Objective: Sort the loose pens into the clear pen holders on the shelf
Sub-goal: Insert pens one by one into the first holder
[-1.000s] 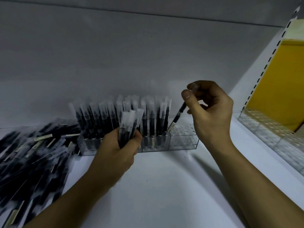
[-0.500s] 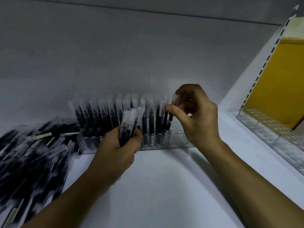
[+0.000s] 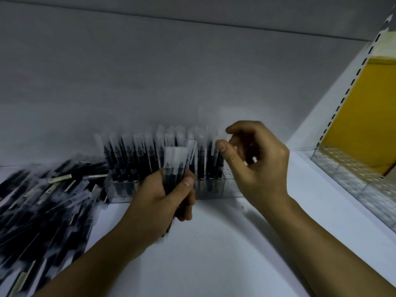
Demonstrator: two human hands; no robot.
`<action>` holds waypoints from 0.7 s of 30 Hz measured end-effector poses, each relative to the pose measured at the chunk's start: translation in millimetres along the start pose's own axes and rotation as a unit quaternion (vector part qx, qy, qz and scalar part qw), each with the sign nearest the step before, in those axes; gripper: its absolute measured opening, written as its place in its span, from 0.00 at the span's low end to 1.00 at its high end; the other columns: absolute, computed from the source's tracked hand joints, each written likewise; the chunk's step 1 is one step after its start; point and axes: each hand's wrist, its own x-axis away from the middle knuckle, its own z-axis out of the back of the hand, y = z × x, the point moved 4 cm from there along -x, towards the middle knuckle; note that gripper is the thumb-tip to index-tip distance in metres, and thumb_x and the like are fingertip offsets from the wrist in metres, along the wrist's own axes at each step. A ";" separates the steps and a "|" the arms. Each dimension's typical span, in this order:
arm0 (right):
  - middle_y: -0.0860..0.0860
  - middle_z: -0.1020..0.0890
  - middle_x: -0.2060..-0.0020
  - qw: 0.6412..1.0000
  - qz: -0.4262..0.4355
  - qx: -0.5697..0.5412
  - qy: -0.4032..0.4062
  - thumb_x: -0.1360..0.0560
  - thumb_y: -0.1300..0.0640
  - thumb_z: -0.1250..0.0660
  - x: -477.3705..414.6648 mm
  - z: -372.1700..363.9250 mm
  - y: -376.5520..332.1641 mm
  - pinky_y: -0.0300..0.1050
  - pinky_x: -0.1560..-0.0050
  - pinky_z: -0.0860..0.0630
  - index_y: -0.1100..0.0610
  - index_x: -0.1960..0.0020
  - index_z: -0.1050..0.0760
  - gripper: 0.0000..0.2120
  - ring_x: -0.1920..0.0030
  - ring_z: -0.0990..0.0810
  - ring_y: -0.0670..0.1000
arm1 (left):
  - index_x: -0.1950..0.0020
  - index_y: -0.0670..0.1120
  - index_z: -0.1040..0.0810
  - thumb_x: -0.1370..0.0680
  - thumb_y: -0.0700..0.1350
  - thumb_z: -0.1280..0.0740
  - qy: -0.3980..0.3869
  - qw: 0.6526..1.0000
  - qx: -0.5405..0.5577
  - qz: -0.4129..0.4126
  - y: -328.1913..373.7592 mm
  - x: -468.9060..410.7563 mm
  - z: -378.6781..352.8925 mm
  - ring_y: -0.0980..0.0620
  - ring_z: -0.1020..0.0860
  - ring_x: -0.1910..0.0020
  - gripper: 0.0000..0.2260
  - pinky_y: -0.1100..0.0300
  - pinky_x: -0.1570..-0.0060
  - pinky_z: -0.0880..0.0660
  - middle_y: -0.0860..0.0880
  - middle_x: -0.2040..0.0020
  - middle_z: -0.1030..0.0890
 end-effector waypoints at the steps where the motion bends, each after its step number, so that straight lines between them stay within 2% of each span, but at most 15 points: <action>1: 0.48 0.18 0.61 0.997 -0.036 -0.056 -0.028 0.23 0.52 0.26 2.6 -5.3 -2.3 0.42 0.69 0.26 0.57 0.45 0.20 0.11 0.70 0.24 0.50 | 0.50 0.39 0.25 0.19 0.40 0.38 -0.015 1.000 -0.003 -0.008 0.2 0.3 -1.3 0.48 0.24 0.71 0.06 0.58 0.69 0.26 0.47 0.67 0.22; 4: 0.50 0.14 0.61 0.964 -0.144 -0.194 -0.107 0.25 0.49 0.27 10.9 -21.6 -9.3 0.53 0.75 0.24 0.55 0.40 0.20 0.16 0.75 0.23 0.58 | 0.54 0.41 0.26 0.19 0.44 0.37 -0.058 0.997 -0.027 -0.033 0.2 1.3 -5.2 0.49 0.24 0.72 0.08 0.59 0.70 0.26 0.46 0.68 0.22; 6: 0.52 0.14 0.62 0.936 -0.192 -0.266 -0.125 0.25 0.53 0.28 11.9 -24.8 -9.8 0.48 0.75 0.23 0.59 0.39 0.20 0.17 0.76 0.20 0.56 | 0.54 0.41 0.26 0.19 0.45 0.37 -0.072 0.997 -0.027 -0.033 -0.2 1.5 -6.5 0.49 0.24 0.72 0.08 0.59 0.71 0.26 0.46 0.67 0.21; 9: 0.51 0.13 0.64 0.905 -0.244 -0.323 -0.130 0.26 0.58 0.29 8.7 -23.7 -7.7 0.37 0.76 0.27 0.62 0.42 0.19 0.15 0.78 0.22 0.53 | 0.51 0.41 0.24 0.21 0.48 0.37 -0.068 0.997 -0.013 -0.017 -0.2 1.2 -6.3 0.45 0.20 0.70 0.10 0.57 0.70 0.25 0.44 0.65 0.19; 13: 0.56 0.13 0.61 0.907 -0.250 -0.330 -0.078 0.26 0.58 0.30 0.8 -15.2 -5.0 0.36 0.77 0.30 0.62 0.45 0.18 0.12 0.79 0.24 0.50 | 0.50 0.39 0.25 0.20 0.49 0.35 -0.040 0.999 0.008 0.002 0.5 1.0 -6.3 0.41 0.17 0.66 0.13 0.54 0.67 0.22 0.41 0.62 0.17; 16: 0.59 0.14 0.58 0.909 -0.253 -0.331 -0.033 0.22 0.60 0.32 -6.2 -3.2 0.0 0.38 0.75 0.29 0.61 0.43 0.19 0.09 0.75 0.22 0.51 | 0.52 0.39 0.26 0.23 0.47 0.37 -0.028 1.000 0.001 -0.007 2.5 1.3 -6.5 0.44 0.20 0.69 0.10 0.56 0.71 0.24 0.43 0.63 0.18; 19: 0.56 0.15 0.60 0.906 -0.256 -0.337 -0.033 0.28 0.60 0.27 -9.5 0.7 0.8 0.40 0.70 0.24 0.61 0.43 0.21 0.15 0.69 0.19 0.51 | 0.54 0.39 0.27 0.19 0.40 0.39 -0.009 0.999 -0.031 -0.036 3.8 0.5 -4.9 0.51 0.25 0.75 0.06 0.60 0.75 0.29 0.46 0.67 0.20; 21: 0.54 0.15 0.61 0.902 -0.261 -0.341 -0.049 0.33 0.63 0.24 -9.3 -2.3 -0.1 0.39 0.63 0.21 0.61 0.43 0.21 0.19 0.66 0.18 0.49 | 0.54 0.38 0.27 0.19 0.40 0.38 0.005 0.998 -0.040 -0.052 5.2 0.2 -3.5 0.52 0.28 0.77 0.06 0.61 0.76 0.31 0.47 0.68 0.21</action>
